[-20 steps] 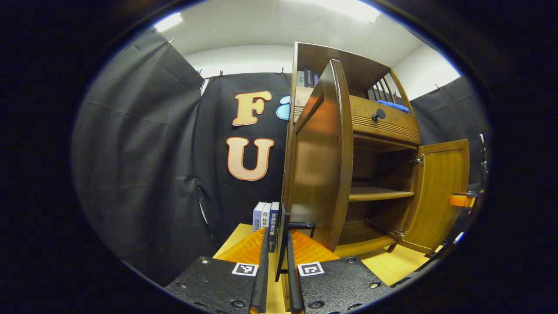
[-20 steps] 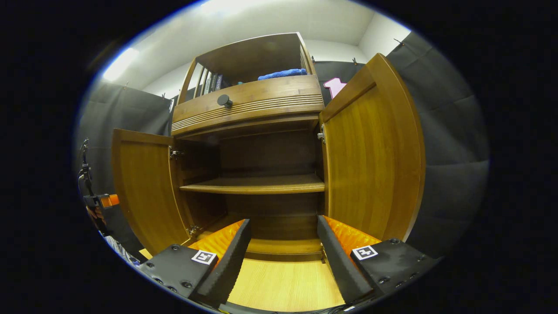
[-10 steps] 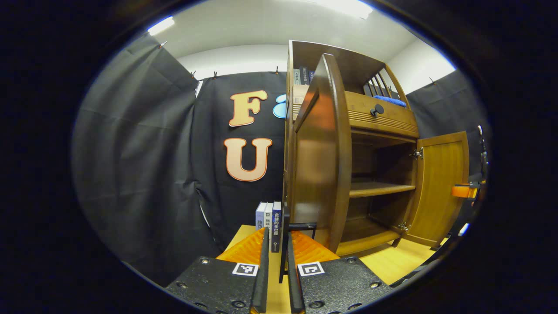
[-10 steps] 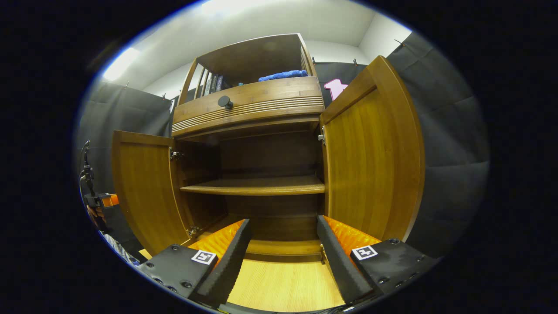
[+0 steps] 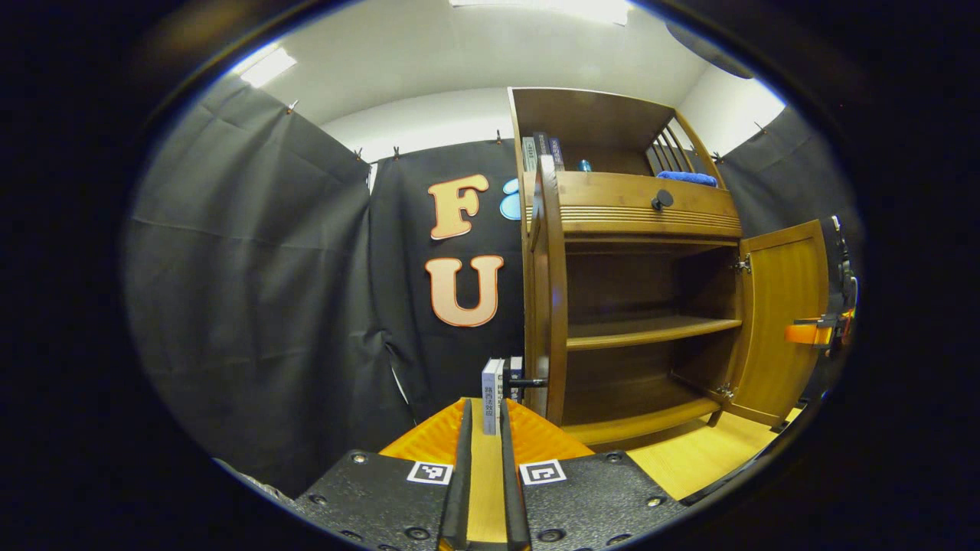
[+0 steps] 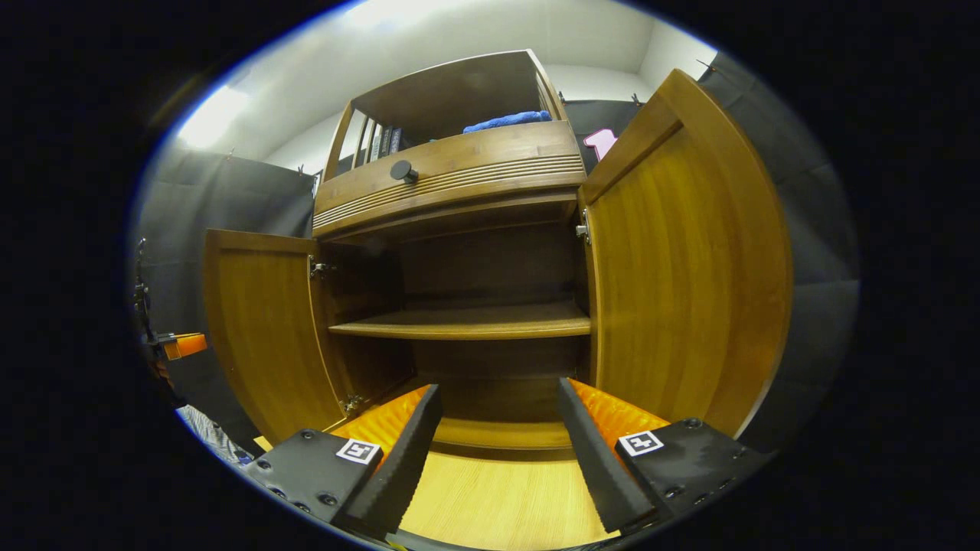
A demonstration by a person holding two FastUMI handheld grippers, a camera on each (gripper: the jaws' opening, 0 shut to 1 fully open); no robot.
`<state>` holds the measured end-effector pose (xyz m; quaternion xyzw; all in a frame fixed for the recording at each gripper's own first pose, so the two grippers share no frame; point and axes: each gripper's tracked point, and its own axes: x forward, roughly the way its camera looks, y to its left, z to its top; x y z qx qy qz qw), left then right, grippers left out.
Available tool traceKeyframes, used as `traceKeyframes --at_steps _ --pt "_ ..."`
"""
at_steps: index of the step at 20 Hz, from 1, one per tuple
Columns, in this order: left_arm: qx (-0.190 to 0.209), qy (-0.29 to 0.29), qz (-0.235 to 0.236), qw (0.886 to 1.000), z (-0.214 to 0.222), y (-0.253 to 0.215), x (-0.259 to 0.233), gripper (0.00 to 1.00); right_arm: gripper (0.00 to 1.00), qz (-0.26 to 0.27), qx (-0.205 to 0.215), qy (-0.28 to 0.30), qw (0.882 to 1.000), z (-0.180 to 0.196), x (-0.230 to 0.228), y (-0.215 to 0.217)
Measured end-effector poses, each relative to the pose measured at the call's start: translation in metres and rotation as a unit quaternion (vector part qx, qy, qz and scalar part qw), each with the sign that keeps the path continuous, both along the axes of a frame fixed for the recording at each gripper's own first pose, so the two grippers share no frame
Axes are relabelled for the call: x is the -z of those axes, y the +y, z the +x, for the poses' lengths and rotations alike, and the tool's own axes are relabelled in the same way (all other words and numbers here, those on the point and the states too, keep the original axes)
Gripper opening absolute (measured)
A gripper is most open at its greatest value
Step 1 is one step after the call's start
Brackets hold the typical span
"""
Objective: Open the right door of the double-door shoe cabinet with the right hand, and open the left door with the left hand.
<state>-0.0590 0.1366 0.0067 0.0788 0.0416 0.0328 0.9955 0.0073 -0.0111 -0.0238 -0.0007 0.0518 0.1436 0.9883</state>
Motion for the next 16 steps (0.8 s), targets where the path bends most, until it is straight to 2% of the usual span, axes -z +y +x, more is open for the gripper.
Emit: traceKeyframes --at_steps 2,3,4,5,7,8,9,11,13,14,16 --pt "0.001 -0.01 -0.011 1.0 -0.004 -0.018 -0.009 0.15 0.98 -0.006 -0.009 -0.002 1.0 0.004 -0.002 0.004" --pt "0.005 -0.017 -0.017 1.0 -0.003 -0.029 -0.014 0.15 0.89 -0.007 -0.013 -0.003 1.0 0.004 -0.002 0.006" --pt "0.014 -0.022 -0.021 0.999 0.0 -0.043 -0.017 0.15 0.98 -0.008 -0.016 -0.004 1.0 0.003 -0.002 0.007" --pt "0.024 -0.025 -0.023 0.999 0.002 -0.057 -0.021 0.22 0.98 -0.008 -0.018 -0.005 1.0 0.004 -0.002 0.008" --pt "0.053 -0.03 -0.037 0.997 0.008 -0.089 -0.022 0.19 0.98 -0.01 -0.019 -0.009 1.0 0.003 -0.004 0.009" --pt "0.064 -0.034 -0.046 0.996 0.013 -0.104 -0.021 0.18 0.89 -0.011 -0.017 -0.013 1.0 0.003 -0.005 0.007" --pt "0.073 -0.035 -0.059 0.995 0.02 -0.115 -0.019 0.17 0.98 -0.01 -0.015 -0.017 1.0 0.003 -0.008 0.005" --pt "0.092 -0.03 -0.088 0.991 0.033 -0.144 -0.011 0.16 0.98 -0.004 -0.012 -0.02 1.0 0.004 -0.009 0.001" --pt "0.093 -0.031 -0.09 0.991 0.043 -0.158 -0.009 0.15 0.98 0.001 -0.003 -0.021 1.0 0.0 -0.011 -0.004" --pt "0.093 -0.03 -0.094 0.991 0.047 -0.165 -0.007 0.19 0.98 0.002 0.001 -0.021 1.0 -0.002 -0.011 -0.006" --pt "0.101 -0.025 -0.114 0.988 0.053 -0.182 -0.001 0.19 0.98 -0.003 0.006 -0.019 1.0 -0.007 -0.009 -0.01"
